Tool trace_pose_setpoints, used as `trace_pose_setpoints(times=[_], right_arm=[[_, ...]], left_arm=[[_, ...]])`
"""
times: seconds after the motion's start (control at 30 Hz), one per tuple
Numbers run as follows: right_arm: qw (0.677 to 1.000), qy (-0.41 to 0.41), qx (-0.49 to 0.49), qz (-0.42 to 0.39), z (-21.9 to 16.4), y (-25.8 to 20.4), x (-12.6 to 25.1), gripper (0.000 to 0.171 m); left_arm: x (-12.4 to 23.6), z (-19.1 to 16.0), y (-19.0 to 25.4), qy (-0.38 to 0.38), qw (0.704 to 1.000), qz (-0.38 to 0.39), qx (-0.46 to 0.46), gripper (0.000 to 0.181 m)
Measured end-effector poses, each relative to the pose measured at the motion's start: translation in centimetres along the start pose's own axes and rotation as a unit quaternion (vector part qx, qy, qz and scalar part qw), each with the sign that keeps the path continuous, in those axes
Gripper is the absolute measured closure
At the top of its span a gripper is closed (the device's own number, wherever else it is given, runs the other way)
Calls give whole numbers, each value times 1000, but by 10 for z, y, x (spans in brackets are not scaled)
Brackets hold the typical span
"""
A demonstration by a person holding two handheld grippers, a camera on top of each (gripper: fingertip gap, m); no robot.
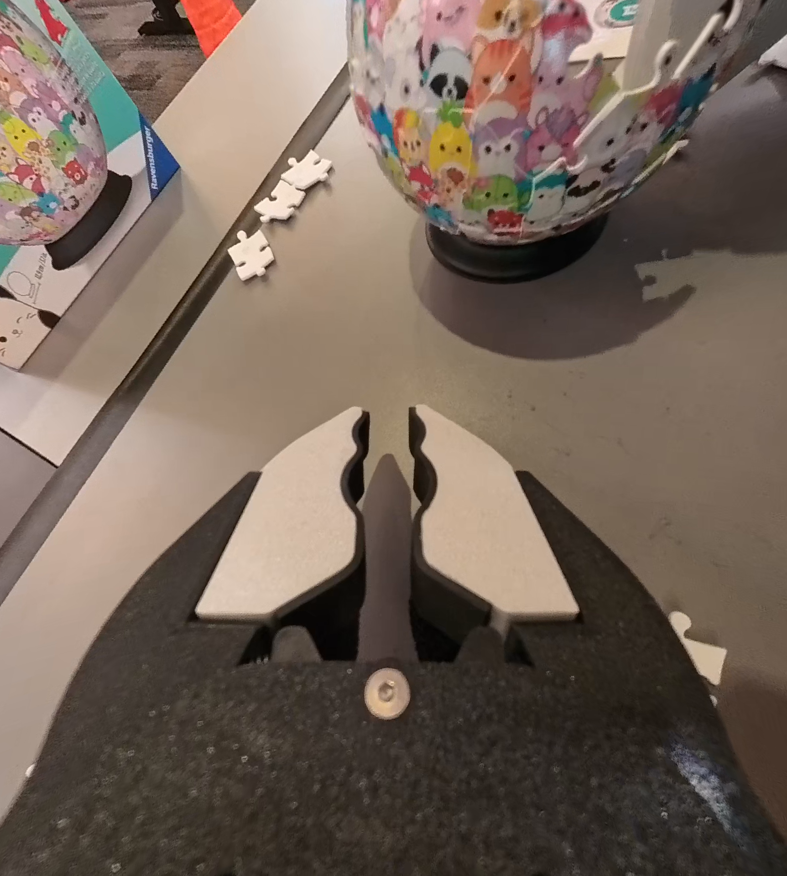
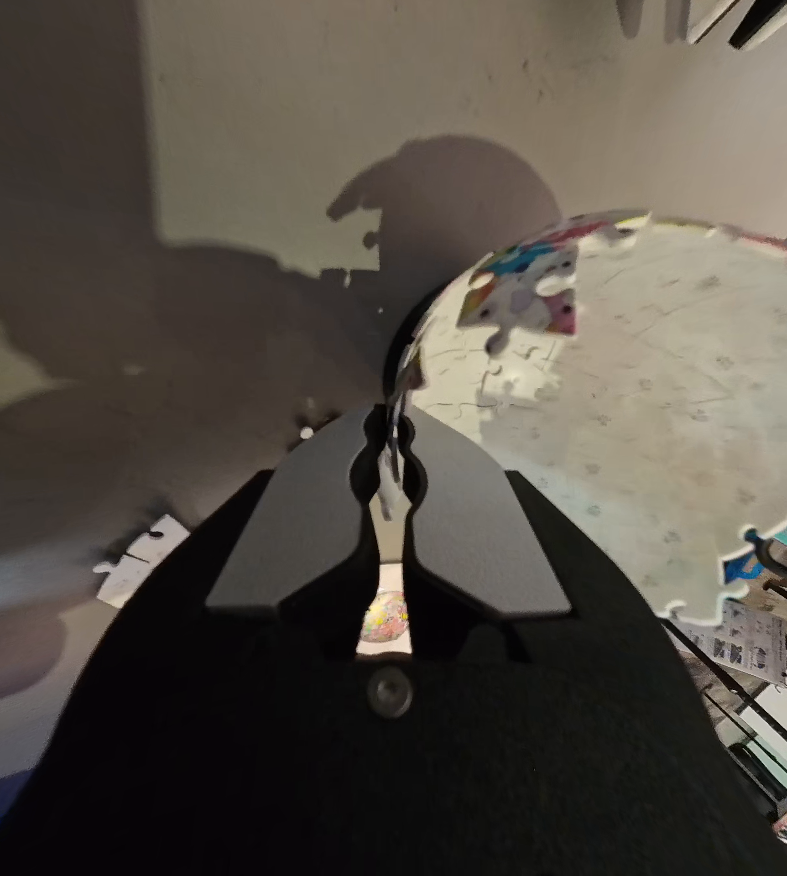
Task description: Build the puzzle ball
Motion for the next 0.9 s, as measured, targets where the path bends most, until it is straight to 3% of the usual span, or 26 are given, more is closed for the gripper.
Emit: trace_pose_setpoints(times=[0.47,0.73,0.9], right_arm=[[1000,-13,10,-16,2,4,-8,167],[996,-4,16,-85,10,5,1,150],[996,21,3,-87,26,2,-5,150]], left_arm=[[0,0,0,1,1000,1,0,166],[0,0,0,-1,1000,1,-1,166],[-1,0,1,-4,1000,1,-3,166]])
Point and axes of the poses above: each gripper's, where its closed fingertips meet, x back along the fingers, z out of its top, y = z × x across the jaws, the point moved 3 cm from there along x, back along the fingers, and after that the axes turned 2 degrees about -x, right-handed, at the moved point
